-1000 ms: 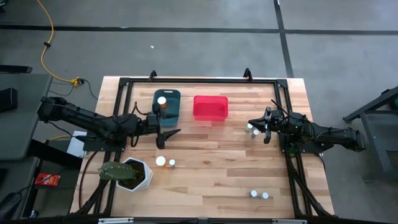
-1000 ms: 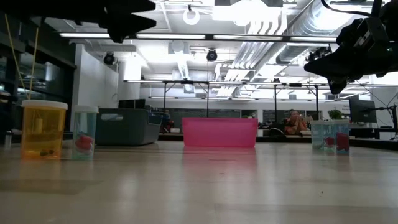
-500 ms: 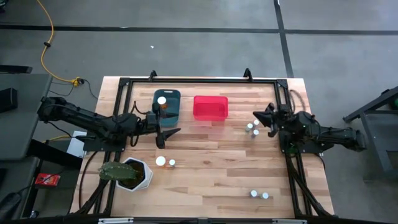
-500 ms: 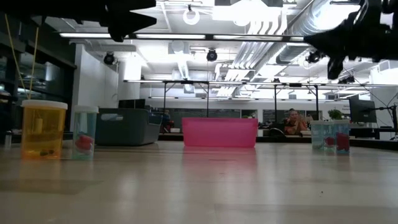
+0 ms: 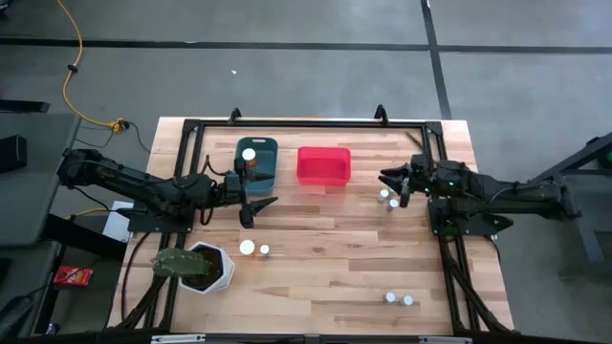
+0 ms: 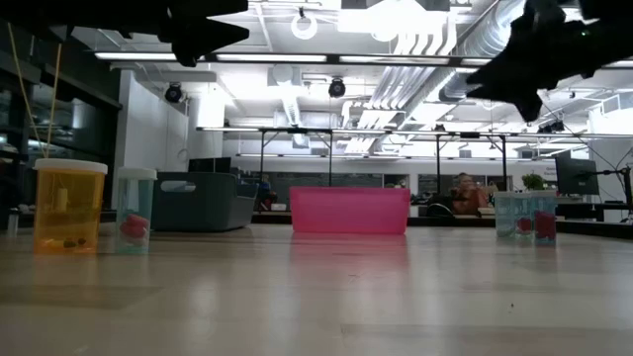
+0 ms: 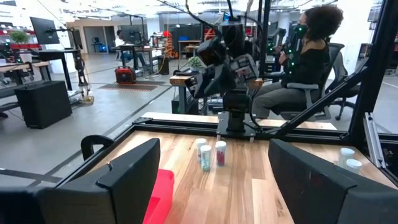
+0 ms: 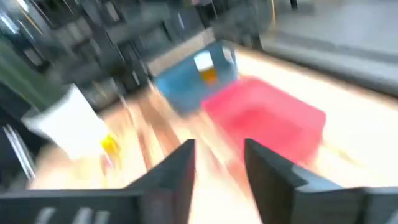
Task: Pick and place medicine bottles into bin by pill shape (circle, oval)
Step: Put the top green tablet bottle into the red bin
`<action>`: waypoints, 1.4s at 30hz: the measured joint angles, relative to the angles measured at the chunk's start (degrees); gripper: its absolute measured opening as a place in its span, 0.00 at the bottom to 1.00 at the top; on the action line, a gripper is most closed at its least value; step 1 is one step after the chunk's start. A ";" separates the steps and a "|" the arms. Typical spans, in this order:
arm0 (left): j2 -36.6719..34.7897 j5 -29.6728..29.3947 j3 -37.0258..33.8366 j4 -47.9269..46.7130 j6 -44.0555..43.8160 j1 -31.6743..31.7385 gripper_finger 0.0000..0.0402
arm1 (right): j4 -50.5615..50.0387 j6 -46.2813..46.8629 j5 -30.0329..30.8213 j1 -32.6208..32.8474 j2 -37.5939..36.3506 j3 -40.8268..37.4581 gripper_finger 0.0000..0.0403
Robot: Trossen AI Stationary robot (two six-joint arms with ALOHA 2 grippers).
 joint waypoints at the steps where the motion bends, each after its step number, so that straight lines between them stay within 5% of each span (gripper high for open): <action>1: 0.00 0.00 0.00 -0.02 0.00 0.00 0.72 | -4.03 0.15 -0.74 0.00 1.81 2.02 0.37; 7: 0.00 0.00 0.00 -0.12 0.00 0.02 0.72 | -22.74 0.43 -2.62 0.00 11.54 9.27 0.46; 18: 0.02 0.00 0.00 -0.63 0.00 0.02 0.72 | -22.45 -6.75 -2.69 0.00 24.73 9.55 0.47; 32: 0.02 -0.39 0.00 -0.61 0.00 0.02 0.72 | -23.61 -9.77 0.21 0.00 27.28 9.58 0.47; 42: 0.02 -0.42 0.00 -0.60 0.00 0.02 0.72 | -26.50 1.98 1.59 0.00 29.18 9.62 0.47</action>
